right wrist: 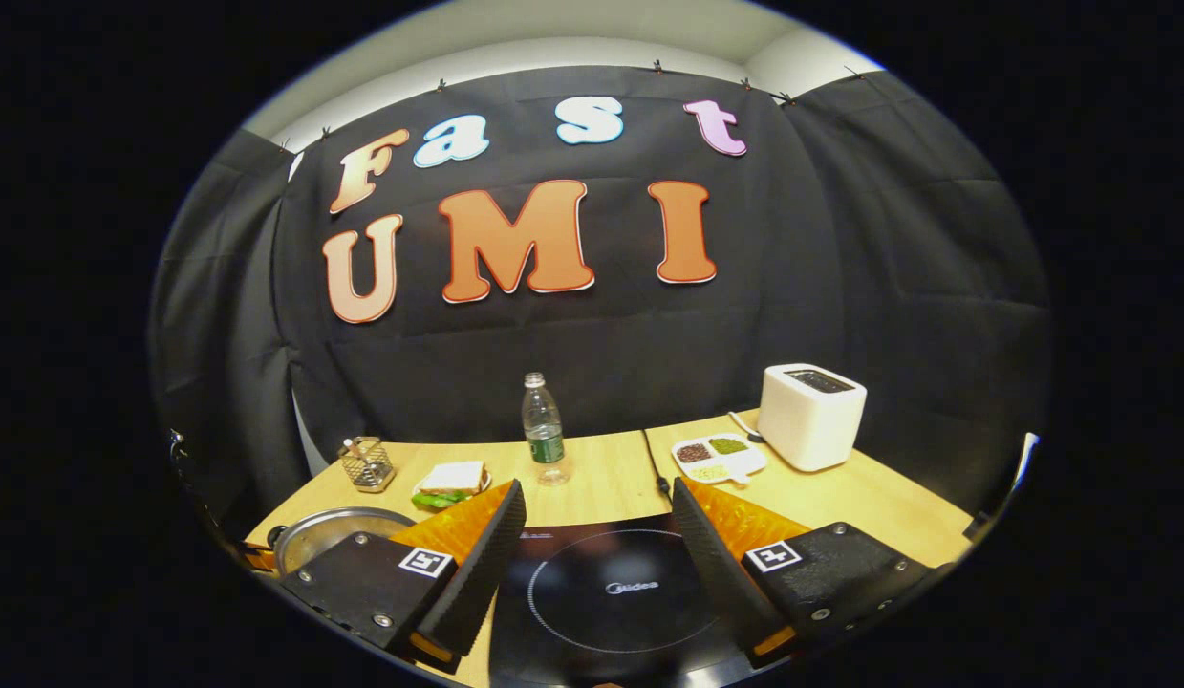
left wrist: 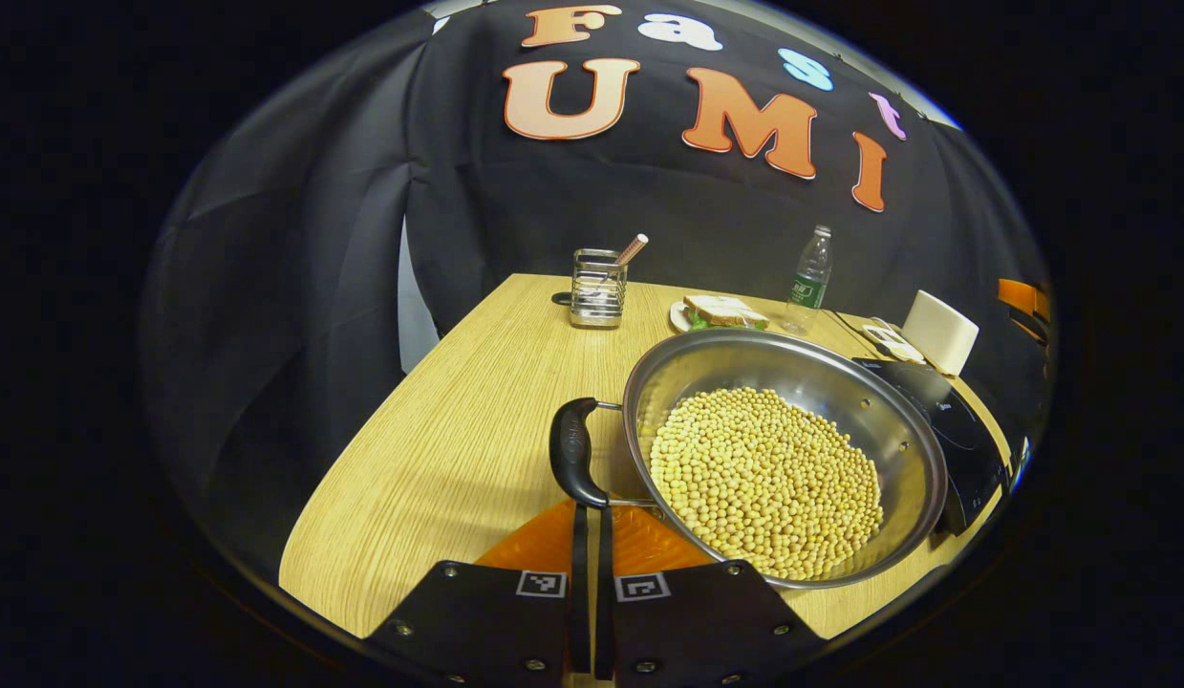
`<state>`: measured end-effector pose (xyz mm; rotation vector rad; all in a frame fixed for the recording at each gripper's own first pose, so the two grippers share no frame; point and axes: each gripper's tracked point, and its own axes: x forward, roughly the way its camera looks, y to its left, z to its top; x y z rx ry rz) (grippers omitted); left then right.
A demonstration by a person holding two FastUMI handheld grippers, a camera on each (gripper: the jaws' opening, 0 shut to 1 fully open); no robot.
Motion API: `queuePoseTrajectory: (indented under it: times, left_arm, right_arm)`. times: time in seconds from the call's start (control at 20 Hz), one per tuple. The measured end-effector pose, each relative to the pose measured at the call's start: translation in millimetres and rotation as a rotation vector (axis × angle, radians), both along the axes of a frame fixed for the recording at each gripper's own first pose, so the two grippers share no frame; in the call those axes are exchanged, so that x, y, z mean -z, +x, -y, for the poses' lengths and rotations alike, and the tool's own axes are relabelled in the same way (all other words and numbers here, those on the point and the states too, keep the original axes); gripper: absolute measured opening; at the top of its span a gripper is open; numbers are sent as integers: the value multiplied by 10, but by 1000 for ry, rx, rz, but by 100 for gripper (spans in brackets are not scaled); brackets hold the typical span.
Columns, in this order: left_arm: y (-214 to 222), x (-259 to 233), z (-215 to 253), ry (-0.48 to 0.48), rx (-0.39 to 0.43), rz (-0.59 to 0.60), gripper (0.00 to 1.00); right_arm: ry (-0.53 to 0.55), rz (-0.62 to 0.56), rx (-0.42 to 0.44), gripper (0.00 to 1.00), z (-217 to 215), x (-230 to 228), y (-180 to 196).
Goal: First push the handle of the pot to place it horizontally, then grasp the pot with both hands and set it on the induction cooktop.
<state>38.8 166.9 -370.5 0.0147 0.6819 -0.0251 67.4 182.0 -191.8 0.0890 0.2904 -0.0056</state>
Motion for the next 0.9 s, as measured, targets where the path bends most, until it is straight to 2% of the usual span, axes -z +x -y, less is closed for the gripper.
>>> queuePoseTrajectory:
  times: [0.3,0.5,0.65,0.7,0.75,0.85,0.9]
  left_arm:
    - [-147,-179,21,-37,2,20,4]
    - [-99,-609,42,18,41,144,4]
    - [5,-799,135,16,67,199,7]
    - [70,-806,117,31,59,209,13]
    - [126,-791,65,54,46,207,27]
    - [224,-740,86,58,47,198,38]
    - [253,-695,121,45,52,180,38]
  right_arm:
    - [15,-92,-61,96,-494,306,-64]
    - [23,-168,-93,96,-705,600,-101]
    - [-4,-190,-104,96,-807,706,-90]
    - [-9,-197,-110,96,-848,744,-89]
    - [-12,-205,-118,96,-885,785,-102]
    - [-25,-227,-122,96,-945,877,-96]
    - [-31,-238,-123,96,-967,920,-89]
